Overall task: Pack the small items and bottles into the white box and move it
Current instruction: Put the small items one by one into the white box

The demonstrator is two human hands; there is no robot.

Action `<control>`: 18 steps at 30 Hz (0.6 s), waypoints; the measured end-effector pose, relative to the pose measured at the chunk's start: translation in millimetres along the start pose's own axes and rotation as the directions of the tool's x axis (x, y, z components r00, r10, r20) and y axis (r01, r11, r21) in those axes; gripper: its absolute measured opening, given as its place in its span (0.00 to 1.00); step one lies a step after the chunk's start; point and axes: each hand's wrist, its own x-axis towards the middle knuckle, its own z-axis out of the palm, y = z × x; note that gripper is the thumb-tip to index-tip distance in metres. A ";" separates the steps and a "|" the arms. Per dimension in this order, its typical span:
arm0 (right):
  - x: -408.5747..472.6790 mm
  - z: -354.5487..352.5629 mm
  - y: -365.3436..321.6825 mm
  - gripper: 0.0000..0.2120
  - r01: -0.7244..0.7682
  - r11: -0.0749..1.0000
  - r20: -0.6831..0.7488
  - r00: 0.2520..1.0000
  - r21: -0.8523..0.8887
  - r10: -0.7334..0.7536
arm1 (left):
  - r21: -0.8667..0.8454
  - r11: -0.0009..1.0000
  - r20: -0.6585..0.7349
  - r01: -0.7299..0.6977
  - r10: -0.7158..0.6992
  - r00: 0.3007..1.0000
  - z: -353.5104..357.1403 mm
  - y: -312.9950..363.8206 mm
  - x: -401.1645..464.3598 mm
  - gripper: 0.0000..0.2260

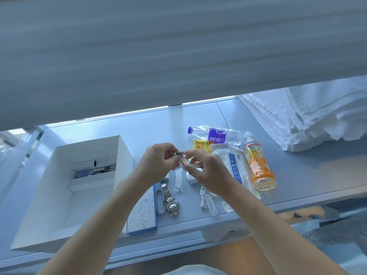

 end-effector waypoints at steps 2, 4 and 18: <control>-1.5 0.9 -3.4 0.16 -0.001 1.000 -0.020 1.000 0.013 0.002 | -0.012 1.000 0.030 -0.005 0.005 1.000 4.9 -1.2 -1.8 0.04; -3.3 1.4 -6.1 0.14 -0.006 0.999 -0.034 0.999 0.039 0.007 | -0.015 1.000 0.056 -0.011 0.011 0.998 10.4 -2.4 -3.1 0.03; -7.6 -3.8 -9.4 0.05 -0.046 0.999 -0.216 0.975 0.009 0.047 | -0.101 0.992 0.028 0.068 -0.066 0.997 22.9 -19.9 -4.6 0.02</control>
